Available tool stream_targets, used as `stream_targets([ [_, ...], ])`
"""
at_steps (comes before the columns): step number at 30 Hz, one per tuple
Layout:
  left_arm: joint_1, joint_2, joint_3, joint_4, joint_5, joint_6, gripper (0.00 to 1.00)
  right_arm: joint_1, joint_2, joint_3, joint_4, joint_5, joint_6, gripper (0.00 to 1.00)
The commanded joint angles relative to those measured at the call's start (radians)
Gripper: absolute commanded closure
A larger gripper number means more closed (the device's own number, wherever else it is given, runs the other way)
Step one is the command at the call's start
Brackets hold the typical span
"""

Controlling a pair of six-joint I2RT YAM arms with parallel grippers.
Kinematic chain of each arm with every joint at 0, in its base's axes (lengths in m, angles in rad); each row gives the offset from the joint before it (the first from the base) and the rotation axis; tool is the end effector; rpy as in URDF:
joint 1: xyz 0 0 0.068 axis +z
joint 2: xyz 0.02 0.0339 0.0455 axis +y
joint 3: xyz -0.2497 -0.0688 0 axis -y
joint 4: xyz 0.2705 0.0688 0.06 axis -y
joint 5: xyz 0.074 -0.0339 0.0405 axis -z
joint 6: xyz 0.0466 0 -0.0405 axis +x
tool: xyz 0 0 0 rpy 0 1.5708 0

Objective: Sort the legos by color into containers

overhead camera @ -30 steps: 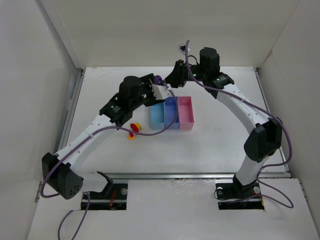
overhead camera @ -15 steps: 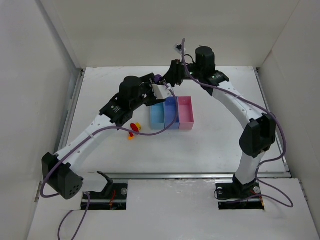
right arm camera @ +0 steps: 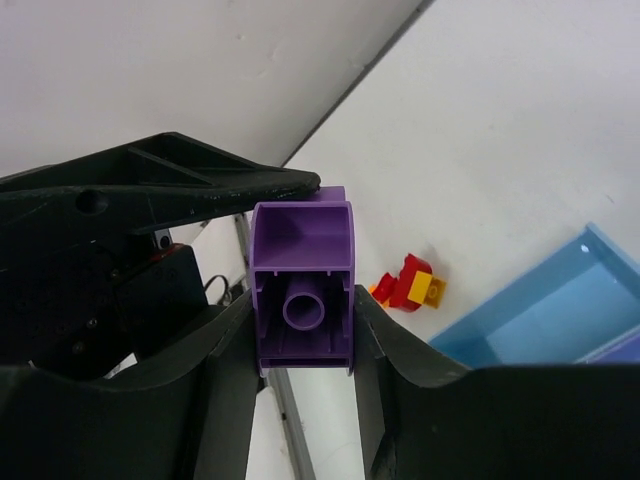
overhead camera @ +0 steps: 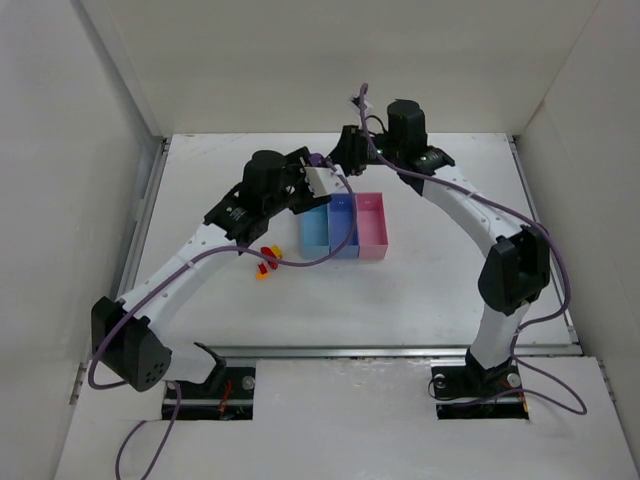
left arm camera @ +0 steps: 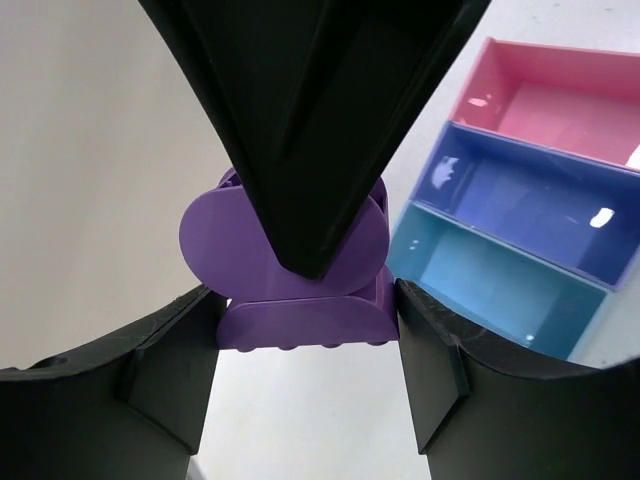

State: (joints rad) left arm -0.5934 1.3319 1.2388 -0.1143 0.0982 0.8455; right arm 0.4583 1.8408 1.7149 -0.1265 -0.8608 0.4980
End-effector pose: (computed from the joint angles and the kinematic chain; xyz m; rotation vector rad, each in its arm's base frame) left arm 0.2906 -0.2015 0.3659 1.2241 1.2897 0.0946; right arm 0.4001 0.2368 0.3536 -0.6272 1.8805 1.4271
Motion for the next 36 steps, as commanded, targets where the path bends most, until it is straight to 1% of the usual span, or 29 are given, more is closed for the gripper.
stream_targets([
  [1,0.066,0.021,-0.004,-0.050,-0.057,-0.071,1.00,-0.061,-0.064,-0.046,0.034,0.060,0.037,1.00],
  [6,0.087,0.021,-0.030,-0.050,-0.057,-0.083,1.00,-0.098,-0.064,-0.087,0.034,0.085,0.062,1.00],
  [14,0.106,-0.011,-0.104,-0.070,-0.037,-0.083,1.00,-0.138,-0.045,-0.087,0.034,0.105,0.082,1.00],
  [16,0.115,-0.011,-0.104,-0.070,-0.037,-0.083,1.00,-0.138,-0.019,-0.072,0.034,0.082,0.082,1.00],
  [20,0.167,-0.011,-0.104,-0.070,-0.037,-0.147,1.00,-0.171,-0.064,-0.135,0.034,0.138,0.082,1.00],
  [22,0.197,-0.011,-0.104,-0.070,-0.037,-0.186,1.00,-0.181,-0.086,-0.167,-0.031,0.259,0.059,1.00],
  [23,0.213,-0.002,-0.113,-0.070,-0.049,-0.235,1.00,-0.181,-0.086,-0.143,-0.168,0.423,0.003,1.00],
  [24,0.213,-0.002,-0.113,-0.070,-0.049,-0.259,1.00,-0.158,-0.086,-0.143,-0.238,0.525,-0.031,1.00],
  [27,0.233,0.009,-0.113,-0.070,-0.074,-0.322,1.00,-0.087,-0.058,-0.121,-0.413,0.802,-0.114,1.00],
  [28,0.233,0.009,-0.113,-0.070,-0.074,-0.347,1.00,-0.057,-0.049,-0.121,-0.442,0.898,-0.115,1.00],
  [32,0.233,0.009,-0.124,-0.061,-0.074,-0.358,1.00,-0.046,-0.035,-0.179,-0.450,0.901,-0.102,1.00],
  [35,0.233,0.000,-0.134,-0.051,-0.074,-0.367,1.00,-0.037,-0.035,-0.190,-0.441,0.901,-0.092,1.00],
  [36,0.233,0.000,-0.134,-0.051,-0.074,-0.367,1.00,-0.036,-0.035,-0.190,-0.441,0.901,-0.092,0.98],
])
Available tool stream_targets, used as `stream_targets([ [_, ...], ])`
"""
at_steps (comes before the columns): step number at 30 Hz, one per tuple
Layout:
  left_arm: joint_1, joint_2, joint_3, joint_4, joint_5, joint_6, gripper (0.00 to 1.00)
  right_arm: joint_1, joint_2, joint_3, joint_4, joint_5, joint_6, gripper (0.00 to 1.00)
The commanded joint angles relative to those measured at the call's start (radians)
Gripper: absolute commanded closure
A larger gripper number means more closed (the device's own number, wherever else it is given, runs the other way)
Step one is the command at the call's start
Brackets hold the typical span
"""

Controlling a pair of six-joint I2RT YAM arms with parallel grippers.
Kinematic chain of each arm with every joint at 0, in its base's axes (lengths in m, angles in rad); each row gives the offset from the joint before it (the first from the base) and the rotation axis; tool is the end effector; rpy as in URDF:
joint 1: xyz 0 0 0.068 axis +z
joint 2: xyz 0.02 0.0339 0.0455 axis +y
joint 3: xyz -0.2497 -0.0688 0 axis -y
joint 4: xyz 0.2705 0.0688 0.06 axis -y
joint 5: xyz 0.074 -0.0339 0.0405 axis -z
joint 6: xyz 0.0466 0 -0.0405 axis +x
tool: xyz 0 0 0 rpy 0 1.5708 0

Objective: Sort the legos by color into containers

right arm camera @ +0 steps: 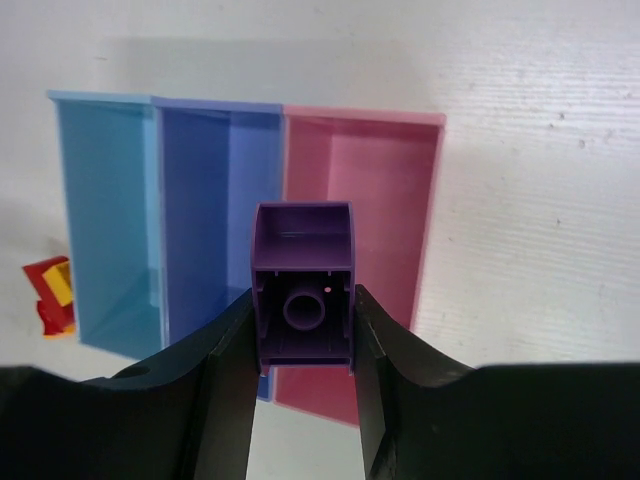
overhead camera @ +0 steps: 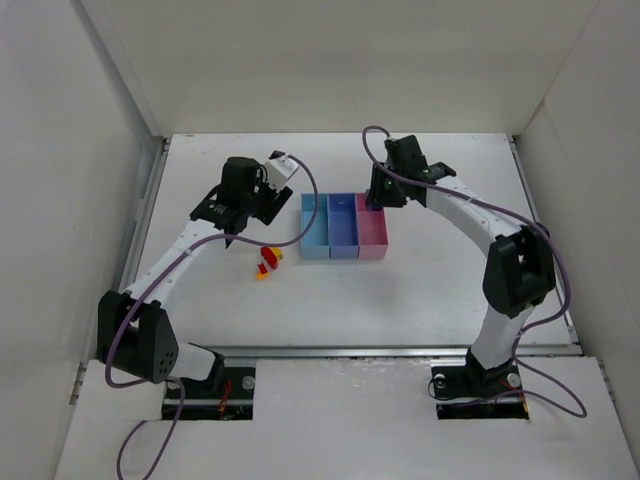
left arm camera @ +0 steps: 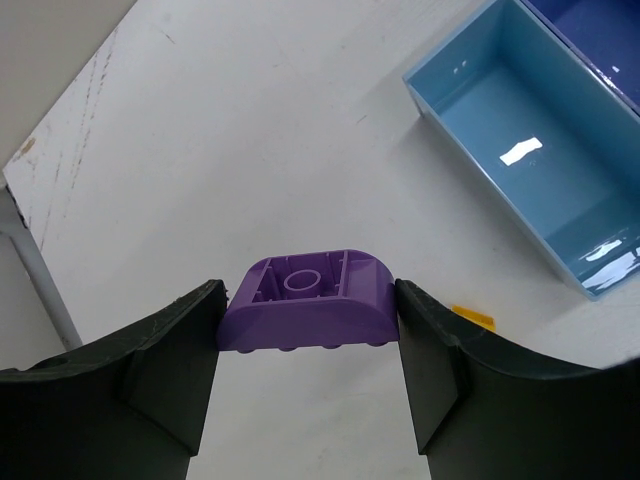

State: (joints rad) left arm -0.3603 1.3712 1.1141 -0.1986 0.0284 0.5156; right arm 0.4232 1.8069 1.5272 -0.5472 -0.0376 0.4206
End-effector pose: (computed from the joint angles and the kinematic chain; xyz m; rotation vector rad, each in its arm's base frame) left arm 0.3323 -0.1266 0.2944 0.8758 1.8280 0.0693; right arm 0.3974 0.1809 0.2505 -0.0211 2.4430 0.4322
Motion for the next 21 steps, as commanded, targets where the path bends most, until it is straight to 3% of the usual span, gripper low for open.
stream_targets([
  [1,0.000,-0.040,-0.010,0.033,-0.004,-0.037,1.00,-0.001,0.011,-0.002,-0.043,0.077,-0.003,0.91],
  [2,0.000,-0.040,-0.010,0.033,-0.004,-0.037,1.00,-0.001,0.025,0.008,-0.054,0.077,-0.003,0.67],
  [5,0.000,-0.040,-0.001,0.033,-0.004,-0.037,1.00,-0.001,0.025,0.008,-0.063,0.077,-0.003,0.40],
  [9,0.000,-0.040,0.000,0.033,0.005,-0.037,1.00,-0.001,0.025,-0.001,-0.051,0.044,-0.003,0.29],
  [12,0.000,-0.040,0.000,0.033,0.014,-0.037,1.00,-0.001,0.014,0.023,-0.063,0.044,-0.003,0.26],
  [15,0.000,-0.009,0.049,0.022,0.050,-0.028,1.00,-0.001,-0.030,0.047,-0.063,0.015,-0.003,0.25],
  [21,-0.090,0.130,0.255,-0.044,0.071,-0.028,1.00,-0.116,-0.178,0.032,-0.027,-0.042,0.020,0.22],
])
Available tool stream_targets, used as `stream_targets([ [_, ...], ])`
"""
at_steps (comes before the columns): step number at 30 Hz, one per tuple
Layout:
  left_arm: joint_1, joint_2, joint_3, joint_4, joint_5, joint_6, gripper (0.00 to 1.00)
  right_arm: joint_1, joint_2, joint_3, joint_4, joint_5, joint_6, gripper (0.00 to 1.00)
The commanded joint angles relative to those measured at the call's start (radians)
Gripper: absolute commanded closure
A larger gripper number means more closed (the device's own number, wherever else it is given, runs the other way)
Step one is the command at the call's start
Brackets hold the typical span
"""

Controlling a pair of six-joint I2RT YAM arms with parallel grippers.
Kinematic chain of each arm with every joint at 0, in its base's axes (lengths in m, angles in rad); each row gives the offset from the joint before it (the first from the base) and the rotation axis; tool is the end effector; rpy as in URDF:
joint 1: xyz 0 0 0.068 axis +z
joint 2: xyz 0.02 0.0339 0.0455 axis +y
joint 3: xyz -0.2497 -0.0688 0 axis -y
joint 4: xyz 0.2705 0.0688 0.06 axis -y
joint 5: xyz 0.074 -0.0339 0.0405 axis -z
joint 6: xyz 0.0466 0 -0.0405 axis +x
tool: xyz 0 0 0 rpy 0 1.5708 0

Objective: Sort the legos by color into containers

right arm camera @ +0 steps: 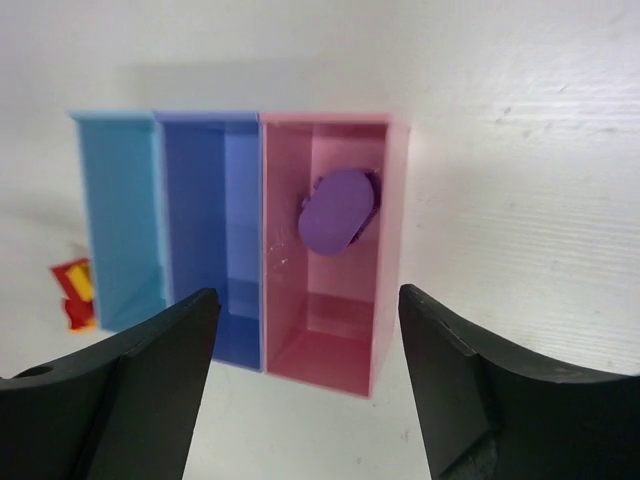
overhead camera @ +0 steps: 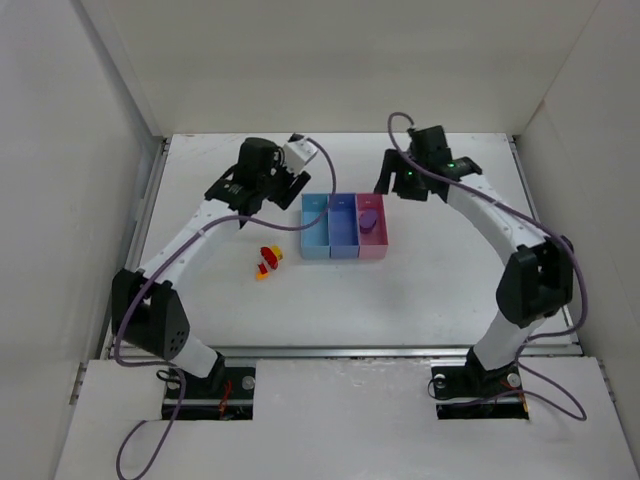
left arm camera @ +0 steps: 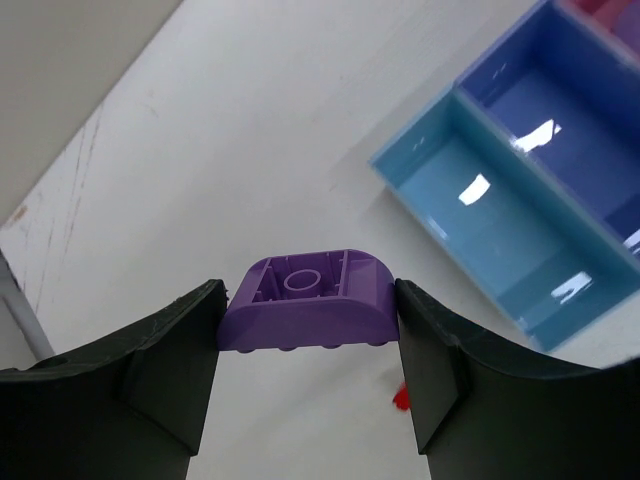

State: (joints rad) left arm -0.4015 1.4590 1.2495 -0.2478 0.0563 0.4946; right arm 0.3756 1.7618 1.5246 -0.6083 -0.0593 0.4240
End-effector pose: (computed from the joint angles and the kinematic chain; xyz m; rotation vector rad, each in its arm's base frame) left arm 0.3463 -0.1499 0.3109 0.9101 1.8115 0.0017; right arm 0.3938 0.1582 0.2632 0.0319 2.4613 0.4308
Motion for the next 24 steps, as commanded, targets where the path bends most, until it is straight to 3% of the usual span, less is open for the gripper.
stream_targets([
  [1,-0.065,0.067,0.154,-0.016,0.059,-0.017,1.00,-0.090,-0.174,0.022,0.044,-0.034,0.025,0.22],
  [6,-0.169,0.253,0.413,-0.077,0.128,-0.053,1.00,-0.239,-0.249,-0.079,0.054,-0.057,0.016,0.20],
  [14,-0.263,0.510,0.620,-0.068,0.247,-0.157,1.00,-0.411,-0.358,-0.245,0.113,-0.126,0.025,0.20],
  [17,-0.313,0.572,0.659,-0.111,0.280,-0.144,1.00,-0.420,-0.358,-0.256,0.113,-0.117,0.001,0.20],
  [24,-0.362,0.619,0.590,-0.091,0.168,-0.068,1.00,-0.438,-0.358,-0.285,0.133,-0.128,-0.017,0.20],
])
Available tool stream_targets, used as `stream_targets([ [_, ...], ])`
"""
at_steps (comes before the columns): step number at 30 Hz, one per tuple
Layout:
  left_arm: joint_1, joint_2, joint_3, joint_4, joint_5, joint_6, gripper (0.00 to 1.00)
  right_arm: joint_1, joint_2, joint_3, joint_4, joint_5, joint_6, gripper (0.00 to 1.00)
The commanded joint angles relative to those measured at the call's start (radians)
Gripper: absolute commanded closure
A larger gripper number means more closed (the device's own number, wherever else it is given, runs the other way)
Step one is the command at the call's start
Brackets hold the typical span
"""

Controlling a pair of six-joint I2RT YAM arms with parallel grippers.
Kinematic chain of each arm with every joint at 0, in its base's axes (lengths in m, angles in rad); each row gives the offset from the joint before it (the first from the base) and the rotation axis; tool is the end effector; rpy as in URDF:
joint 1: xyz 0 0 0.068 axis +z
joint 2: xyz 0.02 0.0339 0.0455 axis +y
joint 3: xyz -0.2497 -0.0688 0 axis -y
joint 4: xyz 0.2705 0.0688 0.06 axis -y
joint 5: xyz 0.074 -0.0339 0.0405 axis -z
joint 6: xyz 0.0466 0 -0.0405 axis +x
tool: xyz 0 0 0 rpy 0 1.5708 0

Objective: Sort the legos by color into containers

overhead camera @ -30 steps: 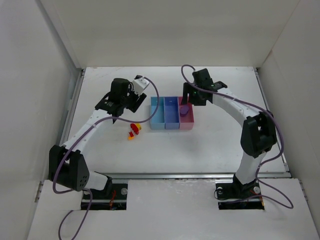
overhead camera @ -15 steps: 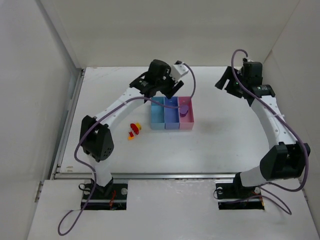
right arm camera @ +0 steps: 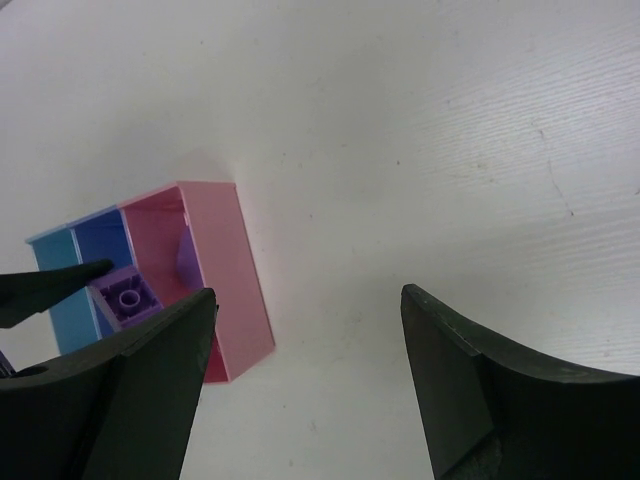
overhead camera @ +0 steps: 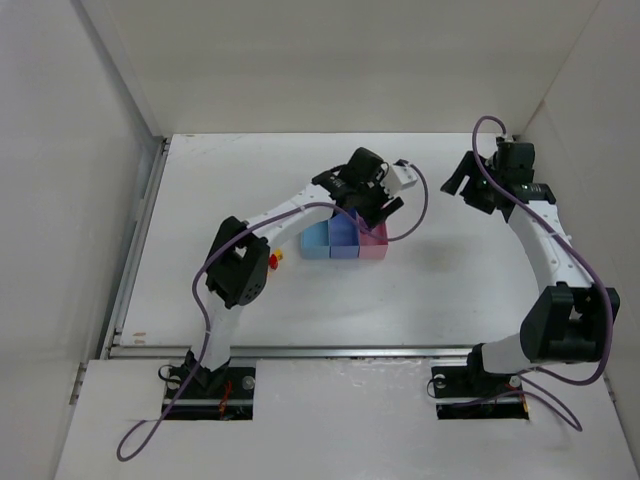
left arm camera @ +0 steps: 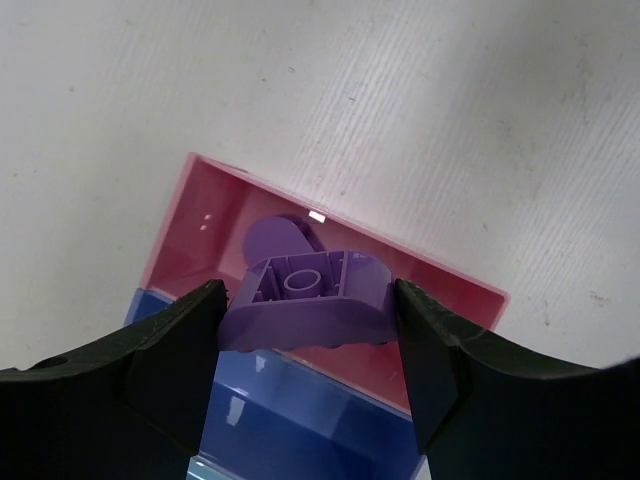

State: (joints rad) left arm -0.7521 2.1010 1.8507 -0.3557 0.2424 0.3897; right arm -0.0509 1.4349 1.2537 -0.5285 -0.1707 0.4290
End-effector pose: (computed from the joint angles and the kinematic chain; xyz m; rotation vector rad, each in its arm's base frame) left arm 0.3730 -0.3642 0.2521 1.3013 1.7676 -0.4691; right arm 0.3540 -0.0101 0.2930 0.4582 2.2527 0.3913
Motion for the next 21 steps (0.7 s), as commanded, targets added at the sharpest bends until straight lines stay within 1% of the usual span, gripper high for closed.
stream_targets([
  [1,-0.021,-0.022,-0.021,0.017,-0.031,0.073,1.00,-0.012,-0.031,-0.014,0.053,-0.016,-0.022,0.20],
  [2,-0.021,-0.022,-0.021,0.017,-0.061,0.087,0.99,-0.012,-0.031,-0.014,0.053,-0.016,-0.033,0.20],
  [6,-0.044,-0.004,-0.021,0.026,-0.104,0.109,0.96,-0.012,-0.031,-0.014,0.053,-0.026,-0.042,0.20],
  [9,-0.044,-0.004,-0.033,0.014,-0.114,0.119,0.91,-0.012,-0.022,-0.014,0.053,-0.035,-0.042,0.20],
  [11,-0.044,-0.004,-0.042,-0.009,-0.114,0.120,0.86,-0.012,-0.022,-0.014,0.053,-0.044,-0.052,0.20],
  [12,-0.044,-0.004,-0.042,-0.009,-0.114,0.120,0.82,-0.012,-0.022,-0.014,0.053,-0.044,-0.052,0.20],
  [13,-0.044,-0.004,-0.042,-0.018,-0.114,0.120,0.73,-0.012,-0.022,-0.014,0.053,-0.044,-0.052,0.20],
  [16,-0.044,-0.004,-0.051,-0.028,-0.095,0.120,0.59,-0.012,-0.022,-0.014,0.053,-0.044,-0.061,0.20],
  [17,-0.044,-0.004,-0.051,-0.028,-0.095,0.120,0.53,-0.012,-0.022,-0.005,0.053,-0.044,-0.061,0.20],
  [20,-0.044,-0.004,-0.051,-0.039,-0.086,0.120,0.46,-0.012,-0.022,-0.005,0.044,-0.044,-0.070,0.20],
  [21,-0.044,-0.018,-0.051,-0.039,-0.086,0.120,0.41,-0.012,-0.022,-0.005,0.044,-0.044,-0.070,0.20],
])
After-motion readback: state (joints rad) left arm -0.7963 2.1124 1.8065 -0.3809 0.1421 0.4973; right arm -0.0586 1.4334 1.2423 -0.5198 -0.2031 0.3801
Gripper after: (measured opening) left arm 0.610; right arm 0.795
